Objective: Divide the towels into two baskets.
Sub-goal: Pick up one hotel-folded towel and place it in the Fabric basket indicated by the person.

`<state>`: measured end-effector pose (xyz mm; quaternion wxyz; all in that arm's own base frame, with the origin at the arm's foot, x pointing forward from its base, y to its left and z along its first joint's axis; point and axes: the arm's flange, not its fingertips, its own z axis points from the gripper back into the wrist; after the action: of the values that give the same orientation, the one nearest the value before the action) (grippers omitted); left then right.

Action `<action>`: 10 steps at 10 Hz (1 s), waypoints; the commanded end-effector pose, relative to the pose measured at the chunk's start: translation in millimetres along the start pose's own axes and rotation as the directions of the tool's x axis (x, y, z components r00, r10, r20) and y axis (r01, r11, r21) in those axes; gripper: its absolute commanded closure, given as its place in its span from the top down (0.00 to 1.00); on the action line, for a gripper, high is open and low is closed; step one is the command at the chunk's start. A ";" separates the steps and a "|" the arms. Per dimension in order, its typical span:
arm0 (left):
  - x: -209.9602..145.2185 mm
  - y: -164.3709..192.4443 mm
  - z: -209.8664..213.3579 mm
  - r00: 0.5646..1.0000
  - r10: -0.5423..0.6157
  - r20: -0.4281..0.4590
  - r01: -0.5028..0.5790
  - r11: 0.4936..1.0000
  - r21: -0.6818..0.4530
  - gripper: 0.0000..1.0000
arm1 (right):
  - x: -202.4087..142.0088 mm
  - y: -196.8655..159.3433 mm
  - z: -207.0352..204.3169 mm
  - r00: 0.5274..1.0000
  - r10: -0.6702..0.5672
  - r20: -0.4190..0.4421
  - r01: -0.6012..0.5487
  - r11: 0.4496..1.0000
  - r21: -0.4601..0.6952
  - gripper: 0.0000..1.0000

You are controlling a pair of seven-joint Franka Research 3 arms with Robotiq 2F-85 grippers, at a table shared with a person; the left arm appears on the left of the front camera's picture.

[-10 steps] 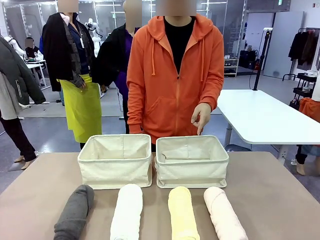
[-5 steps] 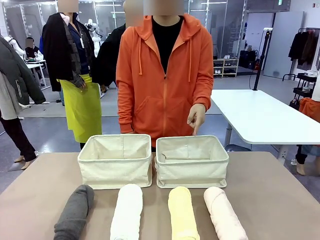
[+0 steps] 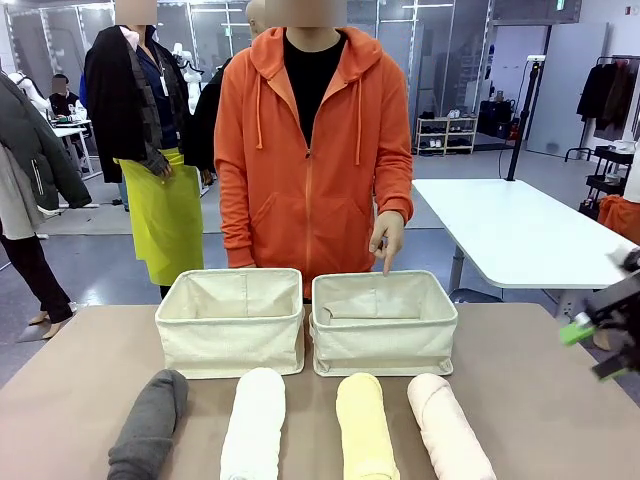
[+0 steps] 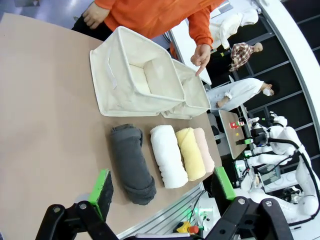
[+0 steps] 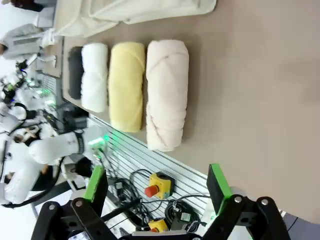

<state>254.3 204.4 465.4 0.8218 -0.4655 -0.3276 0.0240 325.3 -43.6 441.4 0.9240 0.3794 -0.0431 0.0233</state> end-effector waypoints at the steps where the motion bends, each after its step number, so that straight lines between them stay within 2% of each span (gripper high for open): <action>1: 1.6 0.6 2.6 1.000 -0.024 0.017 0.024 0.999 -0.028 1.00 | -7.0 15.5 -39.7 1.000 -0.003 -0.009 0.002 0.995 -0.096 1.00; 4: 1.6 0.6 2.6 1.000 -0.024 0.017 0.024 0.999 -0.028 1.00 | -1.3 26.9 -93.7 0.998 -0.056 0.003 0.056 0.978 -0.202 1.00; 6: 1.6 0.6 2.6 1.000 -0.024 0.017 0.024 0.999 -0.028 1.00 | -0.9 37.2 -131.5 0.998 -0.053 -0.013 0.047 0.956 -0.288 1.00; 10: 1.6 0.6 2.6 1.000 -0.024 0.017 0.024 0.999 -0.028 1.00 | -4.5 47.4 -176.2 0.998 -0.032 0.059 0.052 0.930 -0.365 1.00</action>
<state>254.2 204.4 465.5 0.8218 -0.4655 -0.3276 0.0237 379.1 112.4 375.6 0.9730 0.2253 -0.0507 0.0043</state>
